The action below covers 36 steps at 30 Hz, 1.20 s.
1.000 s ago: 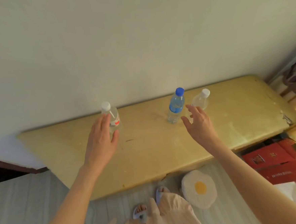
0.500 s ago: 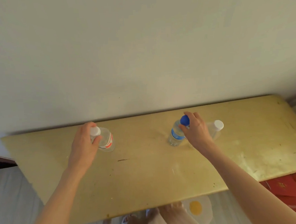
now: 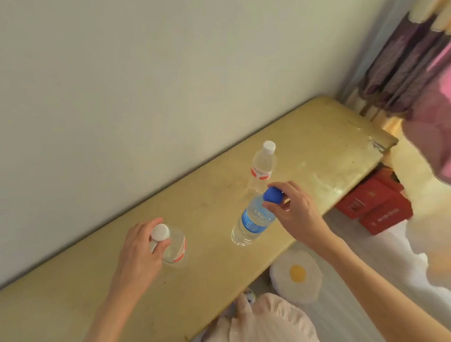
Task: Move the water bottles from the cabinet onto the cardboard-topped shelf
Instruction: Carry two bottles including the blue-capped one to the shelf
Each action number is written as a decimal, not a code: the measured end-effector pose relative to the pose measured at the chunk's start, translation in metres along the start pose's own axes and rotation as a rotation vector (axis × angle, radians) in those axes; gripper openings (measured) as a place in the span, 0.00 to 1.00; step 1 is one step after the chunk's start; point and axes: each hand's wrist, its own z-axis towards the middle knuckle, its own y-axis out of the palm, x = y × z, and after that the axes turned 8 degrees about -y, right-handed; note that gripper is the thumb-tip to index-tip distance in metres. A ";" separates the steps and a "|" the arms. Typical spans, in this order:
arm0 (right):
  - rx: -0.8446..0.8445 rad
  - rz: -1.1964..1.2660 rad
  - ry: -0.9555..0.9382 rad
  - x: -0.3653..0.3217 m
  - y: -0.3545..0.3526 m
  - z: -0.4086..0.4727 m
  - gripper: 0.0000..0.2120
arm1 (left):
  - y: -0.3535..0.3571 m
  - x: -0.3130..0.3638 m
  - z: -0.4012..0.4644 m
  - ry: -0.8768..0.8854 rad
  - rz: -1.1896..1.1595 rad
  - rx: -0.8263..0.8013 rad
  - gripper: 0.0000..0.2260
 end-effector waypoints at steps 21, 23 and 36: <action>0.933 -0.199 0.644 0.037 -0.163 -0.573 0.15 | 0.171 0.220 -0.353 0.821 -0.221 -0.933 0.16; 0.984 -0.217 0.699 0.035 -0.173 -0.637 0.15 | 0.192 0.234 -0.412 0.883 -0.219 -1.007 0.16; 1.494 -0.261 1.102 0.029 -0.205 -0.996 0.13 | 0.322 0.330 -0.802 1.327 -0.149 -1.544 0.26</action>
